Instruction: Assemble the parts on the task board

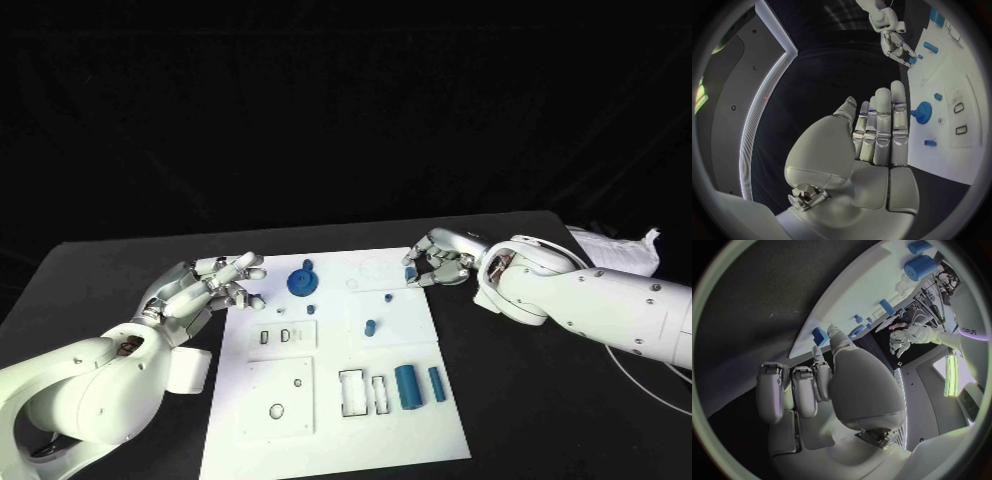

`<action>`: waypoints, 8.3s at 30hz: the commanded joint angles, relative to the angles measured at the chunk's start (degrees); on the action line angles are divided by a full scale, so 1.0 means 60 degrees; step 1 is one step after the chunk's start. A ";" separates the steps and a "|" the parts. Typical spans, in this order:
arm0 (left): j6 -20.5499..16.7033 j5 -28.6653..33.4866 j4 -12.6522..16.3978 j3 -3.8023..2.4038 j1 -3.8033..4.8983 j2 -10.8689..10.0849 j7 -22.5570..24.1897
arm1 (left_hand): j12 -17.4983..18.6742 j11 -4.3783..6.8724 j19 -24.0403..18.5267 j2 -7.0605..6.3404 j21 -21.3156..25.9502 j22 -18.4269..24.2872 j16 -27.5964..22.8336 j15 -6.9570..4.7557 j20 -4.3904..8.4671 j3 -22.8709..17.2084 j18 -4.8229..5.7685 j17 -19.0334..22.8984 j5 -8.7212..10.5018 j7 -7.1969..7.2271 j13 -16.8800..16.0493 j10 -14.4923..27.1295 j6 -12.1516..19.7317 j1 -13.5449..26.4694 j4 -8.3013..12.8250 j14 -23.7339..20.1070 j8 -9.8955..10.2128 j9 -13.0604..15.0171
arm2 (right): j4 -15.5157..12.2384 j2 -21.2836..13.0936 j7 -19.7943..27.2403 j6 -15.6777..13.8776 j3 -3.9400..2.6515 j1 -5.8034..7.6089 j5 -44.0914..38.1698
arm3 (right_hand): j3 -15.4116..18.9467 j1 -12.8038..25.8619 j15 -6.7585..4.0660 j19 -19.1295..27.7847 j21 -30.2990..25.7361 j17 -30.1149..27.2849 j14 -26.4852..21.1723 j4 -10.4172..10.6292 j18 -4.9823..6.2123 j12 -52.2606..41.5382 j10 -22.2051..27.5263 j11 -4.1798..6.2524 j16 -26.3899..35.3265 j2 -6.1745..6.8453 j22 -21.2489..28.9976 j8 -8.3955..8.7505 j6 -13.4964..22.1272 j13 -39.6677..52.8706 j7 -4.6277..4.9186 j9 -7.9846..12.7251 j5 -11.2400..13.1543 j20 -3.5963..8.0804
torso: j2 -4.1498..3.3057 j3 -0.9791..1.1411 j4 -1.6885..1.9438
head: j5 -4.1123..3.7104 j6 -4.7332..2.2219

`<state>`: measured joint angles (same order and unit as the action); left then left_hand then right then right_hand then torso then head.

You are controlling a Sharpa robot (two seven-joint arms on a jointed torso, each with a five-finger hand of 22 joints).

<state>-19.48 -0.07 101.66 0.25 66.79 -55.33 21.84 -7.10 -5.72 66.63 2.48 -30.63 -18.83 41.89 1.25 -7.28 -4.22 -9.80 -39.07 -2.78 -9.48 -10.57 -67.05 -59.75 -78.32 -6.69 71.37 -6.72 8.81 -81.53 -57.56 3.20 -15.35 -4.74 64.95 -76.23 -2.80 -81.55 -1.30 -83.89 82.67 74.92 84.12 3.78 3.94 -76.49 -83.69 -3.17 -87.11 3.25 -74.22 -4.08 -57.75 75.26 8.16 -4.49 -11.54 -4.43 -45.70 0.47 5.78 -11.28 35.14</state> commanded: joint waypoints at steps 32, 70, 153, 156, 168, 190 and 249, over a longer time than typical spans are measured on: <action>0.0172 0.0001 0.0031 -0.0005 0.0006 -0.0013 0.0024 | 0.0031 0.0006 -0.0085 -0.0001 -0.0035 -0.0009 -0.0038 0.0025 -0.0002 -0.0001 -0.0072 -0.0009 -0.0010 -0.0022 0.0013 0.0077 0.0061 -0.0099 0.0043 -0.0073 0.0065 0.0014 | 0.0210 0.0255 0.0071 -0.0189 -0.0004 -0.0092 -0.0183 | -0.0846 0.0021 -0.0266 -0.0058 0.0039 0.1766 0.0817 -0.0167 -0.0149 -0.0058 -0.0128 0.0351 -0.0023 -0.0728 -0.0168 -0.0253 -0.1201 0.1018 -0.0384 -0.0133 0.0197 0.0197 | 0.0007 0.0001 0.0007 | -0.0011 0.0102; 0.0204 0.0001 -0.0621 -0.0004 0.0006 0.0269 0.0051 | 0.0046 0.0001 -0.0112 0.0002 -0.0057 -0.0034 -0.0041 0.0030 -0.0007 -0.0026 -0.0072 -0.0021 -0.0010 -0.0026 0.0017 0.0070 0.0059 -0.0091 0.0052 -0.0084 0.0073 0.0017 | -0.2252 0.2530 -0.3360 -0.0499 0.0015 -0.0420 -0.3055 | -0.1153 0.0347 -0.0406 -0.0042 -0.0006 0.1786 0.0822 -0.0180 -0.0134 -0.0037 -0.0168 0.0503 -0.0028 -0.0768 -0.0086 -0.0347 -0.1513 0.1025 -0.0557 -0.0252 0.0310 0.0348 | 0.0143 -0.0123 0.0133 | 0.0858 0.0350; 0.0290 -0.0046 -0.0712 -0.0003 0.0006 0.0357 -0.0149 | 0.0081 -0.0006 -0.0165 -0.0005 -0.0095 -0.0078 -0.0044 0.0035 -0.0014 -0.0081 -0.0073 -0.0043 -0.0009 -0.0034 0.0029 0.0075 0.0071 -0.0093 0.0080 -0.0106 0.0097 0.0019 | -0.1957 0.3311 -0.3779 -0.1511 0.0148 -0.1015 -0.4000 | -0.0573 0.1451 -0.0104 0.0350 -0.0669 0.1107 0.0657 0.0480 0.0059 0.1705 0.0651 0.0116 0.0489 0.0440 0.0973 0.0087 -0.0141 0.0005 -0.0108 -0.0035 0.0790 0.0097 | 0.0143 -0.0117 0.0138 | 0.0948 0.0574; 0.0424 -0.0315 -0.0741 -0.0003 0.0006 0.0339 -0.0429 | 0.0148 -0.0080 -0.0200 -0.0126 -0.0124 -0.0110 -0.0038 0.0083 -0.0038 0.0004 -0.0059 -0.0063 -0.0007 -0.0124 0.0052 0.0200 0.0225 0.0063 0.0026 -0.0114 0.0189 -0.0011 | -0.2081 0.3196 -0.3333 -0.2018 0.0147 -0.1020 -0.3849 | -0.0547 0.1436 -0.0086 0.0395 -0.0754 0.1020 0.0634 0.0579 0.0083 0.1945 0.0767 0.0095 0.0563 0.0461 0.1101 0.0083 -0.0038 -0.0153 -0.0085 -0.0026 0.0826 0.0077 | 0.0151 -0.0115 0.0135 | 0.0974 0.0550; 0.0839 -0.2833 -0.1129 0.0001 0.0009 0.0451 -0.3160 | -0.3425 0.0501 0.1477 -0.0401 -0.4200 -0.4112 0.7028 -0.0343 0.0413 0.0685 0.0307 -0.7229 -0.0030 0.0285 -0.2469 -0.0787 0.0168 0.0598 -0.0131 0.2612 -0.0211 0.0246 | -0.3035 0.1567 0.0602 -0.1671 -0.0025 -0.0233 0.0533 | -0.0178 0.1393 -0.0032 0.0560 -0.1066 0.0807 0.0568 0.0844 0.0157 0.2430 0.1032 0.0030 0.0779 0.0564 0.1536 0.0069 0.0214 -0.0493 -0.0018 -0.0024 0.0304 0.0024 | 0.0261 -0.0137 0.0105 | 0.1116 0.0551; 0.2449 -0.8113 -0.2472 0.0003 0.0615 0.1832 -0.8921 | -1.0592 0.1038 0.2674 -0.0049 -0.8148 -0.9079 0.8018 -0.0870 0.0807 0.2119 0.1038 -0.8488 -0.0052 0.1006 -0.9396 -0.1669 0.0025 0.1858 -0.1625 0.3105 -0.3054 0.2420 | -0.2615 0.0178 0.0592 -0.2180 -0.0176 0.0852 0.3245 | -0.0088 0.1121 -0.0058 0.0509 -0.1085 0.0868 0.0594 0.0810 0.0150 0.2376 0.1001 0.0066 0.0773 0.0212 0.1515 -0.0003 0.0103 -0.0506 -0.0053 -0.0085 -0.0091 0.0040 | 0.0630 -0.0043 0.0081 | 0.1264 0.0681; 0.4831 -0.9956 -0.3721 0.0219 0.1295 0.3973 -0.9825 | -1.0900 0.1108 0.2800 0.0295 -0.8447 -0.9570 0.8018 -0.0918 0.0866 0.2740 0.1120 -0.8488 -0.0017 0.1077 -0.9845 -0.1815 0.0710 0.1779 -0.1586 0.3105 -0.4005 0.3957 | -0.1901 0.0484 -0.0088 -0.1899 -0.0166 0.0827 0.2769 | -0.0047 0.1111 -0.0069 0.0516 -0.1118 0.0844 0.0591 0.0826 0.0159 0.2419 0.1015 0.0080 0.0799 0.0147 0.1566 -0.0030 0.0030 -0.0545 -0.0068 -0.0109 -0.0097 0.0050 | 0.0610 -0.0041 0.0082 | 0.1219 0.0856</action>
<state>7.73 -59.67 79.42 1.55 74.51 -31.66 -37.00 -72.74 0.94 83.12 4.28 -80.99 -74.93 89.83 -4.19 -1.85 12.00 -4.01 -74.90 -2.78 -2.93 -69.56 -78.02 -55.86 -67.30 -16.42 83.96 -30.40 32.52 -93.00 -54.77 2.67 -27.35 -5.72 69.98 -58.82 -3.47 -74.59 -1.95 -80.82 76.34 74.95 83.92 8.80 3.94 -62.07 -77.75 -2.93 -82.67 4.61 -64.87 -3.96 -57.23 72.03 7.84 -5.08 -11.87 -4.22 -42.06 0.20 6.25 -3.91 40.17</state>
